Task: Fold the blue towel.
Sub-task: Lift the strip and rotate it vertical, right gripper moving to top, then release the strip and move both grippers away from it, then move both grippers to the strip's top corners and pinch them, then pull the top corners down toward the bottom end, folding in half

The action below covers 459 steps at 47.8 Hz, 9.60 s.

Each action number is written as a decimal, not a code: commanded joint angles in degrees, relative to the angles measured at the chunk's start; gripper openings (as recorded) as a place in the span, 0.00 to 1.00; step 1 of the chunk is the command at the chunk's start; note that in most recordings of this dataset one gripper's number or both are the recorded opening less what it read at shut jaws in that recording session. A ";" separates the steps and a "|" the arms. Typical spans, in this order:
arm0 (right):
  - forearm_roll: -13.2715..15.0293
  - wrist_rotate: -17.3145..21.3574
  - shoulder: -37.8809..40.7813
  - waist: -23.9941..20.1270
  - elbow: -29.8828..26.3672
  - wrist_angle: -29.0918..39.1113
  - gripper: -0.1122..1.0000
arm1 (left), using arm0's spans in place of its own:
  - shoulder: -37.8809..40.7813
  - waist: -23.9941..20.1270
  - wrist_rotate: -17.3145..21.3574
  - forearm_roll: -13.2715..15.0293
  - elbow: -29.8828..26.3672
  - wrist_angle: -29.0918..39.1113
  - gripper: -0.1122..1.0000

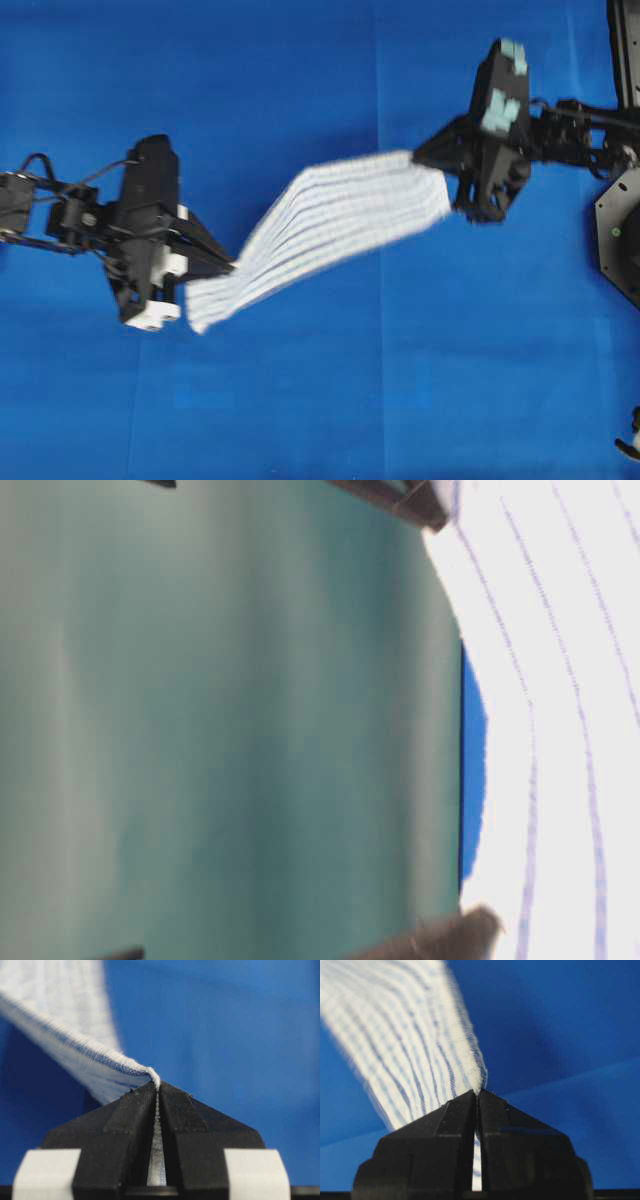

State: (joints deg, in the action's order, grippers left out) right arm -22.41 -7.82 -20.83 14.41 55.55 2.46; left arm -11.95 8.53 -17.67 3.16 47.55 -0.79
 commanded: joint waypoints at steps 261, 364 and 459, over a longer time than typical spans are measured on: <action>16.44 8.61 25.40 12.66 -15.91 -9.76 0.87 | 19.86 -34.45 18.54 -0.62 -4.48 -17.49 0.86; 14.50 8.26 23.99 11.78 -15.73 -11.78 0.16 | 15.91 -32.87 23.03 -0.53 -6.24 -14.59 0.14; -0.26 8.79 18.46 -21.45 -7.29 -10.02 0.16 | 15.47 2.02 5.10 1.14 0.97 -19.51 0.14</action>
State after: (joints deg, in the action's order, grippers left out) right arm -22.50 0.97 -1.85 -6.77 48.96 -7.29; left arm 4.31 10.28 -12.66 4.22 49.31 -20.57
